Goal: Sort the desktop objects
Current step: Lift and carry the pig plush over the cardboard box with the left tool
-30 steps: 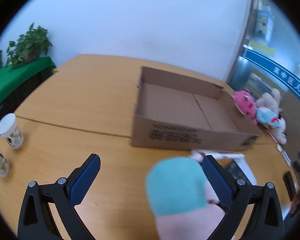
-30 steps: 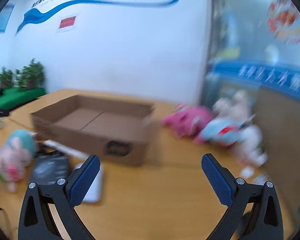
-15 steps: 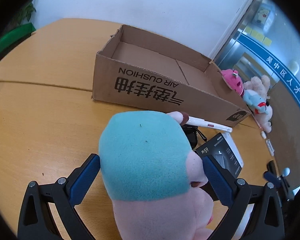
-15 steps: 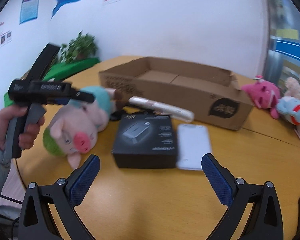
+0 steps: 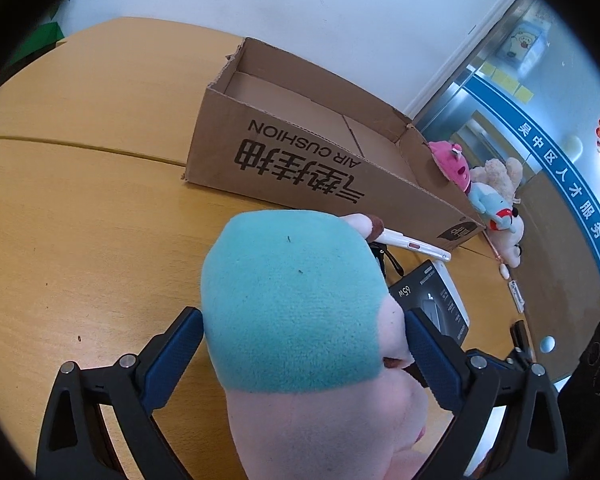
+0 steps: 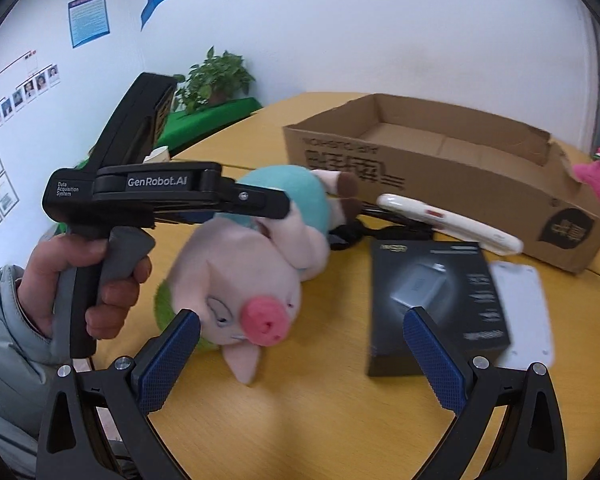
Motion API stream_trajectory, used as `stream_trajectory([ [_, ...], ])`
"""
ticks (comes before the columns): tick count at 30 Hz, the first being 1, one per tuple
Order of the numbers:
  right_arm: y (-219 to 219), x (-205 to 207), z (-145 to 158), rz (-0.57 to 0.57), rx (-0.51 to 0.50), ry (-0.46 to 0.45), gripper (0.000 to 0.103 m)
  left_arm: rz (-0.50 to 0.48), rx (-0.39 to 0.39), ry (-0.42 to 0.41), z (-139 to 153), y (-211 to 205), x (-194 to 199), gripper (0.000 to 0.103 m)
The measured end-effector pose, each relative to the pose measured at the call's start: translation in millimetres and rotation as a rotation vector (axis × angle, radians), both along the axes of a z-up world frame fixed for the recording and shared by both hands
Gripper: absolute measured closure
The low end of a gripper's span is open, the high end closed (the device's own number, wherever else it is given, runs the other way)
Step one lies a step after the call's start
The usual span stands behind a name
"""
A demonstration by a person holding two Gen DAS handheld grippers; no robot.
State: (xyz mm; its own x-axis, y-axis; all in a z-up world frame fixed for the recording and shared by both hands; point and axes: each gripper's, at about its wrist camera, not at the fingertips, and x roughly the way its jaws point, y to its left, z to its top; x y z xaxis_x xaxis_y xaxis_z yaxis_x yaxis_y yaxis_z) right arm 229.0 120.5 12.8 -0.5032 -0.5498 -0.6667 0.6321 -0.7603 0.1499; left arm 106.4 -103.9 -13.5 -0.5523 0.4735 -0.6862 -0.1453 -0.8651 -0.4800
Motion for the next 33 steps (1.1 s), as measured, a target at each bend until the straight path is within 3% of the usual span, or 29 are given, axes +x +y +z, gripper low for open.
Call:
stream_trajectory([
  [4, -28, -9, -2, 0.029, -0.004, -0.015, 0.0, -0.015, 0.009, -0.002, 0, -7, 6, 0.008],
  [9, -54, -17, -13, 0.093, -0.075, -0.117, 0.002, 0.007, 0.039, -0.008, 1, -29, 21, 0.013],
  [12, -65, -12, -20, 0.138, -0.113, -0.181, 0.009, 0.005, 0.071, -0.022, -2, -34, 29, 0.018],
  [15, -71, -10, -31, 0.16, -0.129, -0.245, 0.017, -0.021, 0.032, -0.013, 2, -22, 36, 0.022],
  [21, -51, -2, -31, 0.129, -0.152, -0.251, 0.03, -0.053, -0.005, -0.019, 10, 3, 34, 0.028],
  [26, -34, 5, -26, 0.107, -0.142, -0.225, 0.034, -0.061, -0.002, -0.015, 21, 21, 38, 0.031],
  [29, -21, 9, -12, 0.112, -0.153, -0.191, 0.034, -0.057, 0.007, 0.034, 41, 29, 43, 0.031],
  [33, -7, 11, 28, 0.118, -0.164, -0.08, 0.034, -0.058, 0.004, 0.138, 86, 41, 39, 0.031],
])
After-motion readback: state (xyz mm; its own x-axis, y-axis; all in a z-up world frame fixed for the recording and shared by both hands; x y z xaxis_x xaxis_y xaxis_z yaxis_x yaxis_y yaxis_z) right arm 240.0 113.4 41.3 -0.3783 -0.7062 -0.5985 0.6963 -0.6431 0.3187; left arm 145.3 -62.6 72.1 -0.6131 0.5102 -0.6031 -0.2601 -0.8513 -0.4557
